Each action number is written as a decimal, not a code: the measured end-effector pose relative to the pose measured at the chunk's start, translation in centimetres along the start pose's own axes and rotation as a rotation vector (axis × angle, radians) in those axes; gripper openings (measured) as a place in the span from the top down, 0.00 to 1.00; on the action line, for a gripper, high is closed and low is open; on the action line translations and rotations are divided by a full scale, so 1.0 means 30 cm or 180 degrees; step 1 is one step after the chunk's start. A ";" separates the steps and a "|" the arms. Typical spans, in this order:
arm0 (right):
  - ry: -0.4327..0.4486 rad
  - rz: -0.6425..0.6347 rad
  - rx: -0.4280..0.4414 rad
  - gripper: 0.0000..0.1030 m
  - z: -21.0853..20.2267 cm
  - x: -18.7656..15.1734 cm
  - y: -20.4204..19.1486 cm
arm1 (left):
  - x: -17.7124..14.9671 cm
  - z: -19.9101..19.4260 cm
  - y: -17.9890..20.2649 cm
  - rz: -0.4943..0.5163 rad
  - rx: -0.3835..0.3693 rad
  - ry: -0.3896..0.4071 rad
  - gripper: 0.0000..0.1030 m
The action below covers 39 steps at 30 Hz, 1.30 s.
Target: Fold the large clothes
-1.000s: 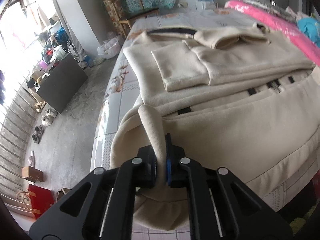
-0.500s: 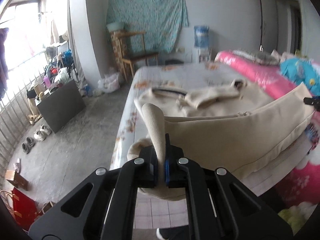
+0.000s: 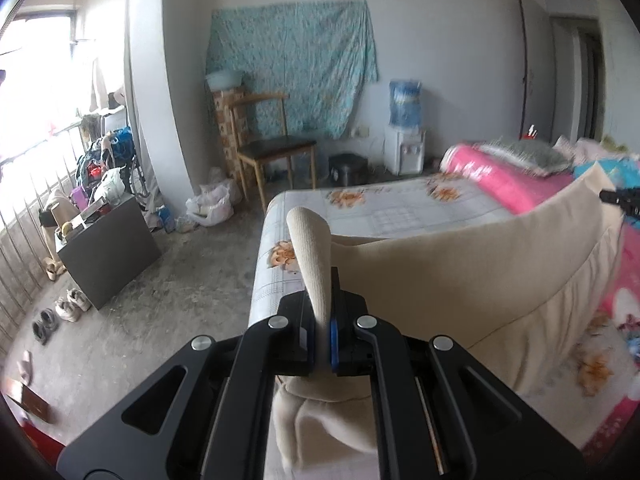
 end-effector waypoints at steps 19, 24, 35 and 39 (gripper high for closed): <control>-0.0763 0.0445 0.0635 0.79 0.277 -0.255 0.017 | -0.163 0.381 -0.058 -0.0739 -0.0731 -0.0905 0.76; -0.1160 0.0318 0.0370 0.79 0.285 -0.446 0.052 | -0.398 0.453 -0.023 -0.0842 -0.0645 -0.1584 0.76; -0.0979 0.0310 0.0340 0.77 0.085 -0.512 0.081 | -0.430 0.307 -0.093 -0.1057 -0.0775 -0.1234 0.73; -0.1130 0.0473 0.0312 0.76 0.112 -0.583 0.118 | -0.519 0.319 -0.097 -0.0948 -0.0572 -0.1418 0.73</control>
Point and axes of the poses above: each gripper's, at about its wrist camera, not at the fingertips, and z roughly the way its jaws point, y to its right, x to its top, the point moved 6 cm from there along z, roughly the way its jaws point, and after that the axes turned 2 degrees about x, right-handed, at the moved point
